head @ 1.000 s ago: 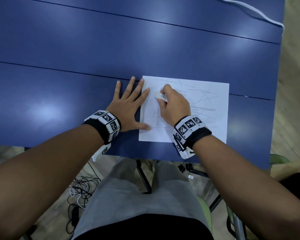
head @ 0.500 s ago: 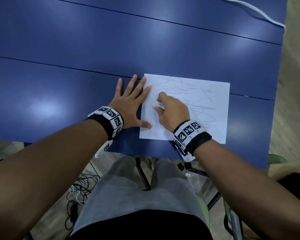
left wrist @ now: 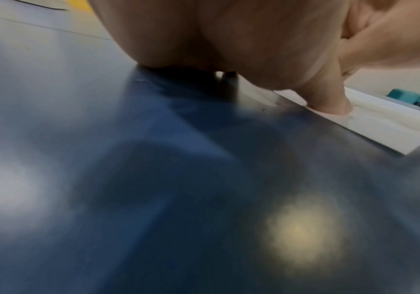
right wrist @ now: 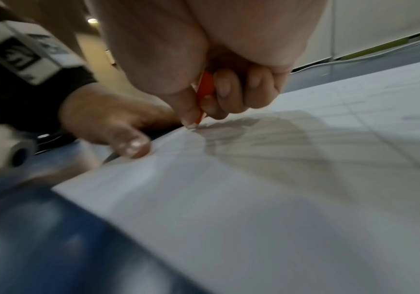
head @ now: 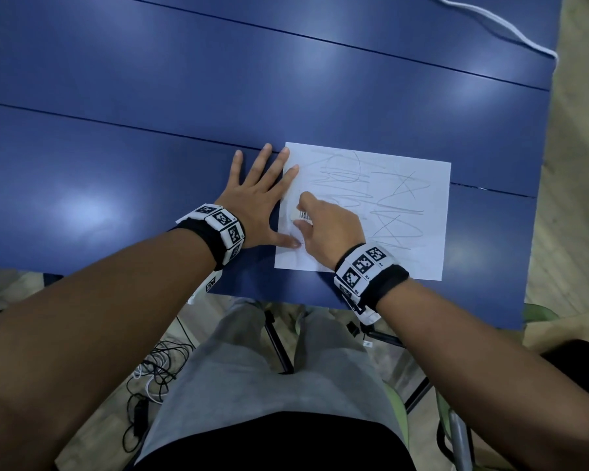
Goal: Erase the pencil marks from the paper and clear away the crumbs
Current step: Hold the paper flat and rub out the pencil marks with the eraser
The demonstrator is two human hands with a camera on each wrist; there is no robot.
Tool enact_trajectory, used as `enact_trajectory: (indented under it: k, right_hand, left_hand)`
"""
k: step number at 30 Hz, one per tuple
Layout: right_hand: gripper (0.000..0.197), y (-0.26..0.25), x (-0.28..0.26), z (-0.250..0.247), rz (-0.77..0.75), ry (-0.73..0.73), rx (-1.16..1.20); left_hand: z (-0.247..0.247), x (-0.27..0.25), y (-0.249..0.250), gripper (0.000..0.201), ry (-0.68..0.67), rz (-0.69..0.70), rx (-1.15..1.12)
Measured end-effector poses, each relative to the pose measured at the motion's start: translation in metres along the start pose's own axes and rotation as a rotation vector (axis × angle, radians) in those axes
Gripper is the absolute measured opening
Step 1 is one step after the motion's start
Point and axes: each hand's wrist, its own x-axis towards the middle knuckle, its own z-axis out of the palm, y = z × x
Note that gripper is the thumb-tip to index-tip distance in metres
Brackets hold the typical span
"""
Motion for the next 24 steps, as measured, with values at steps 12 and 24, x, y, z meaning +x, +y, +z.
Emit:
enact_trajectory:
  k: [12,24]
  right_hand:
    - [0.018,0.003,0.001,0.001,0.058,0.055,0.070]
    - [0.020,0.002,0.000,0.003,0.074,0.061,0.052]
  left_hand:
    - [-0.002,0.001,0.001,0.134,-0.010,-0.003,0.006]
    - [0.000,0.001,-0.001,0.134,-0.019,-0.001,0.011]
